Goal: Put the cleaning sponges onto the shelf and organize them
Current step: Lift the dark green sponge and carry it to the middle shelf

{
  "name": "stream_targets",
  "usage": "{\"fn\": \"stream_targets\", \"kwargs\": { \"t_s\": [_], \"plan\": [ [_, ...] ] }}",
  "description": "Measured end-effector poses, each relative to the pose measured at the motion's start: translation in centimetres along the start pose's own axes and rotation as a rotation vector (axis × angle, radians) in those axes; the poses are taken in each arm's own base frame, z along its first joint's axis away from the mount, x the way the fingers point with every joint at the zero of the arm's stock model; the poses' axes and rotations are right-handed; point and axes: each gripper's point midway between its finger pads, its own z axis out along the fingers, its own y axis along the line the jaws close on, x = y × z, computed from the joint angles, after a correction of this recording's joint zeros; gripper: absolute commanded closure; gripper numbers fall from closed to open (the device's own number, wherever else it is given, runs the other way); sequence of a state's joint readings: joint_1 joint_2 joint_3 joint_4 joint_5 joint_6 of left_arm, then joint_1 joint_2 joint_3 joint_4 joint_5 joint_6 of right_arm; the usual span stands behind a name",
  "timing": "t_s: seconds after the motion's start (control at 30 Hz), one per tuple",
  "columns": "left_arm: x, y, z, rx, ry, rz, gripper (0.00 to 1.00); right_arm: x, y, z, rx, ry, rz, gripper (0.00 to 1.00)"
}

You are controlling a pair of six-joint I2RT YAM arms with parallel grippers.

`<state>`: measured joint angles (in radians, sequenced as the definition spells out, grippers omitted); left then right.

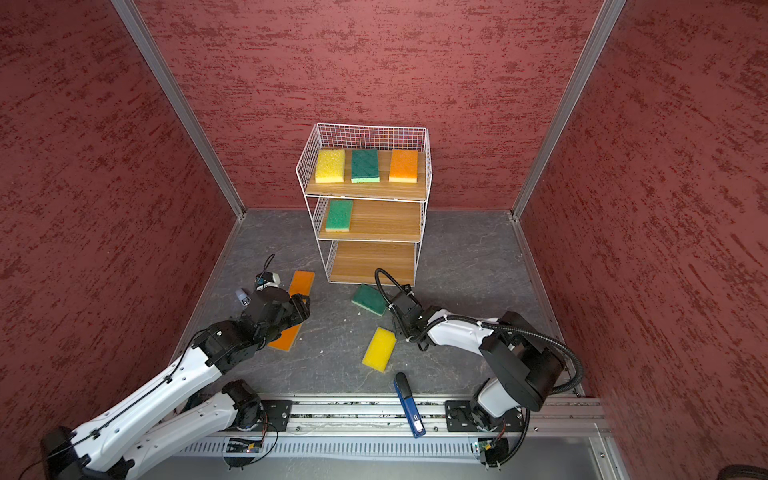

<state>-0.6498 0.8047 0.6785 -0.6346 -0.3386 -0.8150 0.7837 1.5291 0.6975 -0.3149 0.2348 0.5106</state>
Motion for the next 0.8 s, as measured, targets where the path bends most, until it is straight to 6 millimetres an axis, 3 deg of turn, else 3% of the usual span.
{"fn": "stream_targets", "kwargs": {
  "t_s": [0.23, 0.33, 0.5, 0.8],
  "plan": [
    [-0.4, 0.2, 0.1, -0.006, -0.011, -0.004, 0.35, 0.6, -1.1, -0.9, 0.039, 0.019, 0.002, 0.46],
    [-0.5, 0.3, 0.1, -0.007, -0.015, 0.003, 0.35, -0.4, -1.1, -2.4, 0.035, -0.006, 0.010, 0.46],
    [-1.0, 0.3, -0.3, 0.003, -0.030, 0.011, 0.35, -5.2, 0.8, -6.0, -0.024, -0.123, 0.054, 0.46],
    [-3.9, -0.9, -2.4, 0.075, -0.125, 0.013, 0.35, -13.5, 5.0, -14.7, -0.155, -0.353, 0.109, 0.46]
  ]
}}
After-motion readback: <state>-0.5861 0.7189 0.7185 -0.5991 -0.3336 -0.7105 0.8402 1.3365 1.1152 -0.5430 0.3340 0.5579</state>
